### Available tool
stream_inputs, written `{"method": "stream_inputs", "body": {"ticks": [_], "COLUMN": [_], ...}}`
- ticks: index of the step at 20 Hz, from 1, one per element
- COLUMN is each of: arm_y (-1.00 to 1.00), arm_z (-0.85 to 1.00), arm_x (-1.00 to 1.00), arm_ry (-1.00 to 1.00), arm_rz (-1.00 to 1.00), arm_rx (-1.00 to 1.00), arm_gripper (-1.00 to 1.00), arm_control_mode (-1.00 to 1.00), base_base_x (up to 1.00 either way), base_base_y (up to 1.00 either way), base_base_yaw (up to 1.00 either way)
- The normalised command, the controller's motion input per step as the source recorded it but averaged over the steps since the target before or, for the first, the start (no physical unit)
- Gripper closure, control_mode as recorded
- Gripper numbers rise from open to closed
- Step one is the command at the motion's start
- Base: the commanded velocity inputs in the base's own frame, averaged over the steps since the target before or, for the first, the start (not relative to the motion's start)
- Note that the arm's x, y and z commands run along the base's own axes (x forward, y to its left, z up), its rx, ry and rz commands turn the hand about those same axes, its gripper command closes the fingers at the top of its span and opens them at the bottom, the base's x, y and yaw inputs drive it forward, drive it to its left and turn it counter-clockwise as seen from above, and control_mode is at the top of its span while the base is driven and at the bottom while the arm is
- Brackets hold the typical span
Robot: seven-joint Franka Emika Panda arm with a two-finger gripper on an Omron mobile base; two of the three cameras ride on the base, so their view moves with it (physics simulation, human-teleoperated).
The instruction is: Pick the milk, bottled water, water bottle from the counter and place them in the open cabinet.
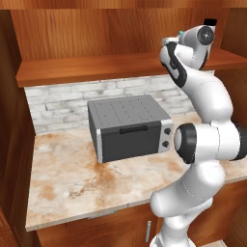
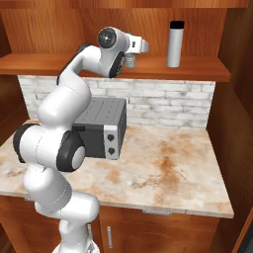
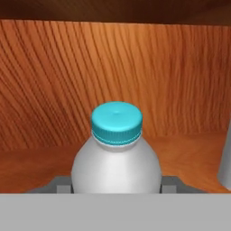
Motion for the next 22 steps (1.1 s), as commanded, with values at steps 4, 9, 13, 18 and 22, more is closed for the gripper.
{"method": "stream_inputs", "body": {"ticks": [4, 9, 13, 18, 22], "arm_y": [-0.06, -0.04, -0.04, -0.02, 0.00], "arm_z": [0.00, -0.01, -0.05, -0.11, -0.13], "arm_x": [0.32, 0.30, 0.24, 0.17, 0.14], "arm_ry": [0.08, 0.10, 0.04, 0.01, 0.01], "arm_rz": [0.00, 0.00, 0.00, 0.00, 0.00], "arm_rx": [0.00, 0.00, 0.00, 0.00, 0.00], "arm_gripper": [1.00, 1.00, 1.00, 1.00, 1.00], "arm_control_mode": [-1.00, -1.00, -1.00, -1.00, -1.00], "base_base_x": [0.00, 0.00, 0.00, 0.00, 0.00], "base_base_y": [0.00, 0.00, 0.00, 0.00, 0.00], "base_base_yaw": [0.00, 0.00, 0.00, 0.00, 0.00]}}
